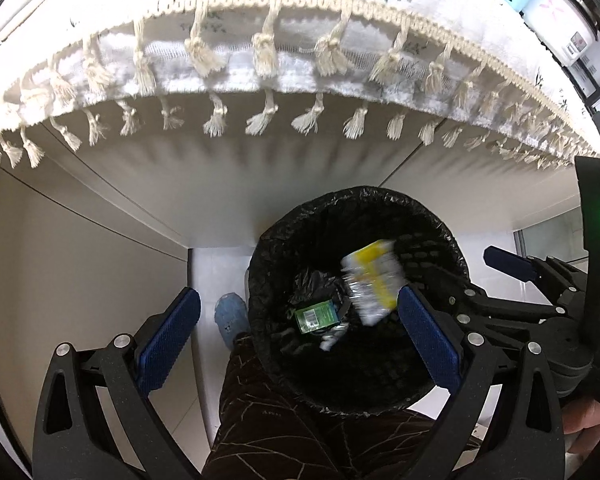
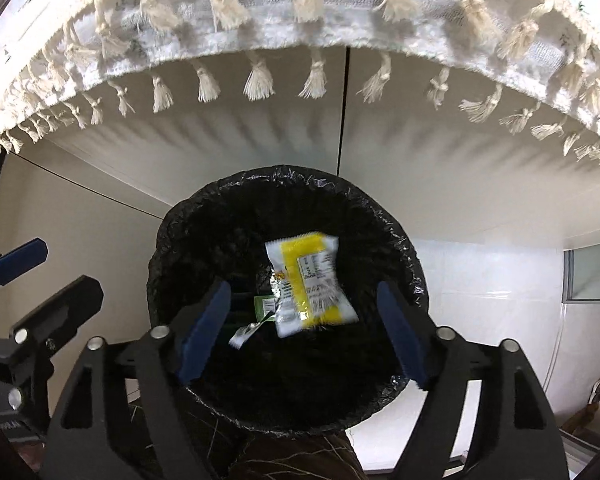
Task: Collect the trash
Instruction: 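Open the left tool over the bin while the right tool drops the yellow packet, then move both tools back over the table toward the blue bag and tissue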
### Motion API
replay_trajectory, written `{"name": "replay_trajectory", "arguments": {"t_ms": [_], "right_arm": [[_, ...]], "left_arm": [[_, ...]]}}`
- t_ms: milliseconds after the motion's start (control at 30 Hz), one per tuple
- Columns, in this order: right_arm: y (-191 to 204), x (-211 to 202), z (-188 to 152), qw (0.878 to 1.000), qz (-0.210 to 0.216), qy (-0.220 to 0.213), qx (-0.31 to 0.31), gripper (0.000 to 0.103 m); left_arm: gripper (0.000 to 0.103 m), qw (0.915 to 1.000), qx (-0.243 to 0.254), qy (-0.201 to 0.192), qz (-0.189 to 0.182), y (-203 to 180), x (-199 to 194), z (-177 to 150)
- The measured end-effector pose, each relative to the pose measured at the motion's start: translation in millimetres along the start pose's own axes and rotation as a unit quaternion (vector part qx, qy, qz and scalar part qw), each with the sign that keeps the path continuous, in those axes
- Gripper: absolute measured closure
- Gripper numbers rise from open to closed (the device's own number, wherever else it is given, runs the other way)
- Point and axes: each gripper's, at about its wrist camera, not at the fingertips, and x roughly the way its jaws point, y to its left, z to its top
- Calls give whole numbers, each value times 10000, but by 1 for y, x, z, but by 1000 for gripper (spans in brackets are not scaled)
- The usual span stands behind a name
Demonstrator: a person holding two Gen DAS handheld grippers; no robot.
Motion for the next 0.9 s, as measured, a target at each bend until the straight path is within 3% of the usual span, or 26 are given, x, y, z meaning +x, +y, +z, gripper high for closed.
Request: {"name": "replay_trajectory", "arguments": {"t_ms": [333, 900], "right_arm": [[-6, -56, 16, 9986, -124, -480, -177, 9], [-22, -151, 67, 9917, -269, -1235, -224, 8]], "left_arm": [[6, 9997, -23, -263, -8, -4, -36, 15], [6, 9963, -70, -838, -156, -6, -113, 77]]}}
